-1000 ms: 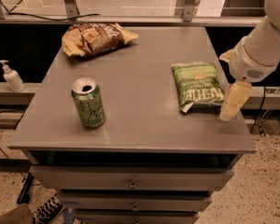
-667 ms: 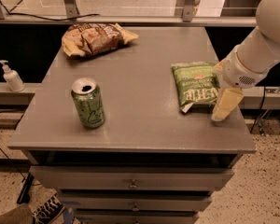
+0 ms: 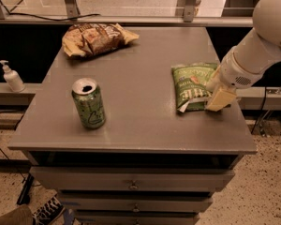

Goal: Move green jalapeno chip bag near brown chip bag

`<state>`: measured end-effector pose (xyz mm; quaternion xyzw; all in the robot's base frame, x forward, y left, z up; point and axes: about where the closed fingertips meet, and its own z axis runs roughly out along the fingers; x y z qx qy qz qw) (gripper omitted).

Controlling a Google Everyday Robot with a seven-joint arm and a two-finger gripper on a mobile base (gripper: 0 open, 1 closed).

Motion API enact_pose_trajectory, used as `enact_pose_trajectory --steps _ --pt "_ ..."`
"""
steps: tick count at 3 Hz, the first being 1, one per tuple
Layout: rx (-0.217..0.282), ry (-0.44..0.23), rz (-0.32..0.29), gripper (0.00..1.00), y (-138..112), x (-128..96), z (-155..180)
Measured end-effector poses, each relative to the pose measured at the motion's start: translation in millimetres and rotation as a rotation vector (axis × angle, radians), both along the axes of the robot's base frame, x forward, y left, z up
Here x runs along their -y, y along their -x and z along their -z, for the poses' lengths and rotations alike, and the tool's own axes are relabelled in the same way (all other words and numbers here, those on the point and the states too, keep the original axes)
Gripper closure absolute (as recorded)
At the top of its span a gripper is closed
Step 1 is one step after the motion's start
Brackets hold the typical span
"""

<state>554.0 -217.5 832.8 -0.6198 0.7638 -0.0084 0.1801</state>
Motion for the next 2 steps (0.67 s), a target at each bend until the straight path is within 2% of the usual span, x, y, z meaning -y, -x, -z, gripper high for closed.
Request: enact_pose_trajectory --steps 1,2 --pt "0.000 0.000 0.000 0.85 0 0 0" --pt "0.042 -0.011 -0.029 1.00 -19 -13 -28"
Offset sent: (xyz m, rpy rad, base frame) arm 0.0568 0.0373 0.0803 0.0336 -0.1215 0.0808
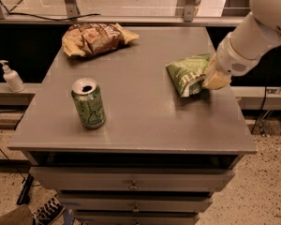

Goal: Move green jalapeno chip bag near brown chip bag

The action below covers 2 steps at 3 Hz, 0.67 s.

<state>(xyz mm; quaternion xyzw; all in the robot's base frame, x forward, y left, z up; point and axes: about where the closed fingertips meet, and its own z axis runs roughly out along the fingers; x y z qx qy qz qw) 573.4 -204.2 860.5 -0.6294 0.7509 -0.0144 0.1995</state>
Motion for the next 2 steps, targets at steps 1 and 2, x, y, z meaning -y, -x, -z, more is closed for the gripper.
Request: enact_pose_trajectory --steps 1,2 --pt "0.084 -0.033 -0.045 1.00 -24.7 -21.5 -47.2" --pt "0.082 -0.020 -0.053 1.00 -20.1 -22.3 -48.1"
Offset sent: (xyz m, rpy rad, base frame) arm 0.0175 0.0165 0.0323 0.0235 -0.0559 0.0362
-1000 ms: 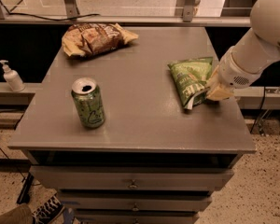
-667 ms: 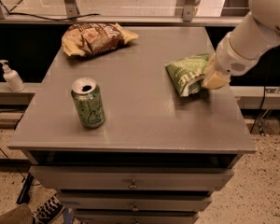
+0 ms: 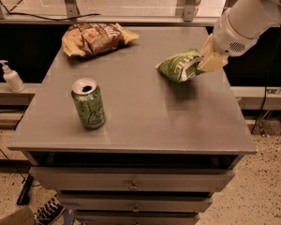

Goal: Move green jalapeno chip bag near brown chip bag

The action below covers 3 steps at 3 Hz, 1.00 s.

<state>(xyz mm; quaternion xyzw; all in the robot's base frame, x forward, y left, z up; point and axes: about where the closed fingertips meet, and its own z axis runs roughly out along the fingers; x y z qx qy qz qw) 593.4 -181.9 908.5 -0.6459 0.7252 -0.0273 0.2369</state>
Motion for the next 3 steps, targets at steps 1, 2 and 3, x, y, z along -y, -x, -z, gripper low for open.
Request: enact_pose_trajectory --steps 1,2,3 --pt "0.056 0.033 0.001 1.00 -17 1 -5" --pt "0.124 0.061 0.001 1.00 -60 2 -7" --pt "0.148 0.087 0.012 1.00 -108 5 7"
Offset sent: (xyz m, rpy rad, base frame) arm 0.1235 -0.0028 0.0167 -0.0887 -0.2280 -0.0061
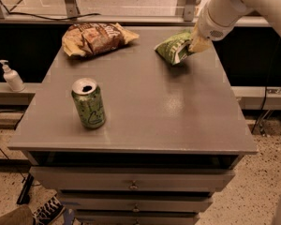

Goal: Move green jalapeno chip bag near brown chip bag

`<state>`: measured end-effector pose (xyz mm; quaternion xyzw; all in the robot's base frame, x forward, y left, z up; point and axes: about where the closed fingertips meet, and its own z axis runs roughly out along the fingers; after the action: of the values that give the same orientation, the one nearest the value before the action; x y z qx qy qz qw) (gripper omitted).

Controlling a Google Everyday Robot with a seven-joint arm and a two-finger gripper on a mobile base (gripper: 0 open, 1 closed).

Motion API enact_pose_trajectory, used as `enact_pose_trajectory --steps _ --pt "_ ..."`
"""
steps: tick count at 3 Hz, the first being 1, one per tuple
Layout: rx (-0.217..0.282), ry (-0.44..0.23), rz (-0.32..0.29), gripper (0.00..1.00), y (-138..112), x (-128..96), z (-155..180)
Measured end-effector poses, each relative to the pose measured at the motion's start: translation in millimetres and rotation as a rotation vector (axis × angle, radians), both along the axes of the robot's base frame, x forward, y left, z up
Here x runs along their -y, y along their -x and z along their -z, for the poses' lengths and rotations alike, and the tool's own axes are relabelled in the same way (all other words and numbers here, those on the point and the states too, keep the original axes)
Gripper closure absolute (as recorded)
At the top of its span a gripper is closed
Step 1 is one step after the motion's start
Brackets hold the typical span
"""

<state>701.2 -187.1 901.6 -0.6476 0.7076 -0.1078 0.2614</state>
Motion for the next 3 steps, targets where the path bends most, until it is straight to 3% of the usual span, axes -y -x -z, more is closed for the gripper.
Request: enact_pose_trajectory --steps 1,3 --pt "0.017 -0.017 0.021 1.00 -42 2 10" --pt "0.015 -0.112 -0.043 1.00 -90 -59 10"
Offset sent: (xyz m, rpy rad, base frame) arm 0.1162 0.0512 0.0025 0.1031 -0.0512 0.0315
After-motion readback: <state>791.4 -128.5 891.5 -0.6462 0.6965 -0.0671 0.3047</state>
